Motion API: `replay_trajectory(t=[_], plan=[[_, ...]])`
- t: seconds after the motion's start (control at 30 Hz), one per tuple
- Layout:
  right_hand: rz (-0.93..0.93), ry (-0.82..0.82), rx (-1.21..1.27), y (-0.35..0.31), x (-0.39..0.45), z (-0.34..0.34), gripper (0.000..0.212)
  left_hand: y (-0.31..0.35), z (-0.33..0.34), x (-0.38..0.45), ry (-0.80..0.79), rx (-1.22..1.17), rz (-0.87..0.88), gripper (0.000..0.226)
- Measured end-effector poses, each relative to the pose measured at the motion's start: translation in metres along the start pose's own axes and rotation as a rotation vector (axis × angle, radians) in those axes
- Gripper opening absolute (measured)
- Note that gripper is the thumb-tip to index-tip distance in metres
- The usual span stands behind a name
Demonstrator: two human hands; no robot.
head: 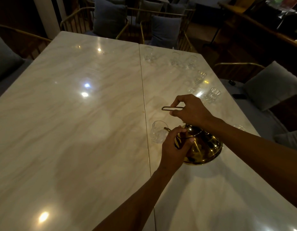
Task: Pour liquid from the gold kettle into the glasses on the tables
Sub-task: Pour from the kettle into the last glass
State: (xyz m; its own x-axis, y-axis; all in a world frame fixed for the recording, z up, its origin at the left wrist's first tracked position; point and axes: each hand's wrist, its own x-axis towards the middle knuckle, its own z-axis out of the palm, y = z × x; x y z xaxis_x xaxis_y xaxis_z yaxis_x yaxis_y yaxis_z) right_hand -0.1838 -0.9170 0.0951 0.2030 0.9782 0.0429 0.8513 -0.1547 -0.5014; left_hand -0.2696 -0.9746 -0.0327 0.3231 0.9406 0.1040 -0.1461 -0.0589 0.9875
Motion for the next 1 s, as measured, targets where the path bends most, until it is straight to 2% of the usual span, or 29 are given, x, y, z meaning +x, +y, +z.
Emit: replay_trajectory(t=[1.0], plan=[[-0.040,-0.004,-0.045,-0.011,-0.010,-0.006,0.017,0.017,-0.001,-0.006,-0.016,-0.031,0.004,0.027]])
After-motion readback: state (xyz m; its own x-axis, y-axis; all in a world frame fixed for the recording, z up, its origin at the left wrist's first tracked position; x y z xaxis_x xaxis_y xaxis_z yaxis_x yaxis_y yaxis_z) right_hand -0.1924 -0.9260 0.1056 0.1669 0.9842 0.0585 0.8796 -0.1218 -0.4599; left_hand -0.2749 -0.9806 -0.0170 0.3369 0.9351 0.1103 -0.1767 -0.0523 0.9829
